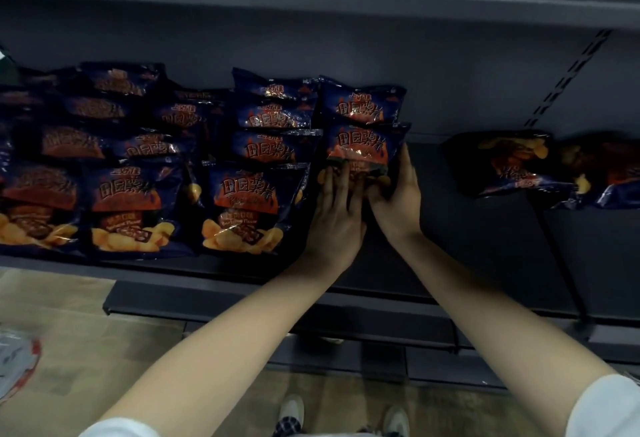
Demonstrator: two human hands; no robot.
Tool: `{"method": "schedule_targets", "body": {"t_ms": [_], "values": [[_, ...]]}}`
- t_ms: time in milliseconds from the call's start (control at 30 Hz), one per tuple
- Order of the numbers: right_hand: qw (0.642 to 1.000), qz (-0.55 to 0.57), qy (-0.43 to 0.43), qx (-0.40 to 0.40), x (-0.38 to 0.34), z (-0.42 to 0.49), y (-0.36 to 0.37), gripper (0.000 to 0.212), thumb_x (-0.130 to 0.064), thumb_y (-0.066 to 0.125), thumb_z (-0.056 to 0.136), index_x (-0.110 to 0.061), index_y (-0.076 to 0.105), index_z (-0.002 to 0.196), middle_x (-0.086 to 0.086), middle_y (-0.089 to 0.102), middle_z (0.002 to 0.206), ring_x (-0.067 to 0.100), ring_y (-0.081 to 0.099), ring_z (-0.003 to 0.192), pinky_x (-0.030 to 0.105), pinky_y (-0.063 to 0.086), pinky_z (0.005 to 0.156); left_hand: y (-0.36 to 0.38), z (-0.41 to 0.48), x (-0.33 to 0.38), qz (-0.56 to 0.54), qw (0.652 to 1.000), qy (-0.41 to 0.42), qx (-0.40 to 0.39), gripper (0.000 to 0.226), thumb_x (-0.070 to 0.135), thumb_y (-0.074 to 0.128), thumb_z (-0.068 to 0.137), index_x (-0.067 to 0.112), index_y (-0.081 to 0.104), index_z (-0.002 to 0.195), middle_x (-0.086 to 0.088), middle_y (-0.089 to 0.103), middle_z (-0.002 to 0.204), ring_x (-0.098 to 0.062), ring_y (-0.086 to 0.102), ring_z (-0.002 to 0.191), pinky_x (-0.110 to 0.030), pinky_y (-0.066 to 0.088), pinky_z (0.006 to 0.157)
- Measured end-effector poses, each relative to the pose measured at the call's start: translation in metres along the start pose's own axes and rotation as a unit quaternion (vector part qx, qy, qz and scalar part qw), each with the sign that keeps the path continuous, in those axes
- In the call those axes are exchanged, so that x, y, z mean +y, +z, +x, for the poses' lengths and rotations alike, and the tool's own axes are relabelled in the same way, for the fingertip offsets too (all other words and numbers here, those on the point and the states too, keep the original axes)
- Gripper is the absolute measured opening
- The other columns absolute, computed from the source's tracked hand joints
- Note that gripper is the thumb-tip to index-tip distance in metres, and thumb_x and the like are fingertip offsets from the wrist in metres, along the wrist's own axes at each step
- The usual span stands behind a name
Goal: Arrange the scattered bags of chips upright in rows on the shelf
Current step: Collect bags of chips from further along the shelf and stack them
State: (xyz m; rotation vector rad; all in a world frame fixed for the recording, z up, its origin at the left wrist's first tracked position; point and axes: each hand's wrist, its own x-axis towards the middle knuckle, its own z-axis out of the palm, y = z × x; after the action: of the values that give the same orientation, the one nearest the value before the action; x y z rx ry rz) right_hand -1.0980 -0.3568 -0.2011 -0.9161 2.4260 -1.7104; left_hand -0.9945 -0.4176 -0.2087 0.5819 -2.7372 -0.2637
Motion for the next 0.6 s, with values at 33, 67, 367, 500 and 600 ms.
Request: {"method": "schedule_targets", "body": {"t_ms": [33, 67, 367, 500, 600], "values": [[1.000, 0.007, 0.001, -0.001, 0.000, 0.000, 0.000, 0.081, -0.004, 0.057, 0.080, -0.011, 0.017, 0.150, 0.010, 0.039, 0.143, 0.002, 0.035, 0.124, 0.000, 0.028, 0.097, 0.000, 0.000, 0.000, -0.004, 1.000, -0.001, -0.001, 0.067, 0.018, 0.051, 0.091, 0.006, 0.018, 0.148, -0.018, -0.001, 0.156, -0.040, -0.004, 0.143, -0.048, 0.006, 0.115], [1.000, 0.018, 0.004, -0.002, 0.000, 0.000, 0.000, 0.081, -0.004, 0.057, 0.080, -0.013, 0.017, 0.150, 0.009, 0.039, 0.145, 0.007, 0.037, 0.129, 0.010, 0.032, 0.103, 0.000, -0.001, 0.000, -0.008, 1.000, -0.001, -0.001, 0.067, 0.018, 0.051, 0.092, 0.007, 0.017, 0.148, -0.017, -0.003, 0.157, -0.038, -0.007, 0.143, -0.047, 0.005, 0.115], [0.999, 0.047, 0.015, -0.009, 0.009, 0.003, 0.004, 0.083, -0.003, 0.055, 0.079, -0.027, 0.017, 0.148, 0.005, 0.041, 0.143, 0.011, 0.049, 0.120, -0.002, 0.036, 0.086, 0.001, 0.000, -0.001, -0.017, 0.999, -0.013, -0.024, 0.069, 0.022, 0.044, 0.096, 0.013, 0.001, 0.150, -0.009, -0.024, 0.152, -0.031, -0.027, 0.136, -0.044, -0.004, 0.117], [0.999, 0.050, 0.003, 0.004, 0.006, 0.001, 0.003, 0.082, -0.002, 0.057, 0.078, -0.021, 0.019, 0.148, 0.005, 0.037, 0.145, 0.011, 0.042, 0.127, -0.004, 0.031, 0.088, -0.001, 0.000, 0.000, -0.008, 0.999, -0.016, -0.030, 0.071, 0.022, 0.043, 0.096, 0.014, -0.003, 0.150, -0.008, -0.027, 0.150, -0.032, -0.029, 0.136, -0.044, -0.005, 0.117], [0.999, 0.047, -0.022, 0.013, -0.002, -0.002, -0.001, 0.080, 0.001, 0.059, 0.078, -0.015, 0.021, 0.147, 0.009, 0.029, 0.147, 0.011, 0.031, 0.134, -0.003, 0.024, 0.097, -0.005, 0.001, 0.000, 0.021, 0.999, -0.010, -0.033, 0.071, 0.026, 0.041, 0.097, 0.012, -0.004, 0.149, -0.012, -0.023, 0.152, -0.033, -0.026, 0.137, -0.041, -0.010, 0.114]]}}
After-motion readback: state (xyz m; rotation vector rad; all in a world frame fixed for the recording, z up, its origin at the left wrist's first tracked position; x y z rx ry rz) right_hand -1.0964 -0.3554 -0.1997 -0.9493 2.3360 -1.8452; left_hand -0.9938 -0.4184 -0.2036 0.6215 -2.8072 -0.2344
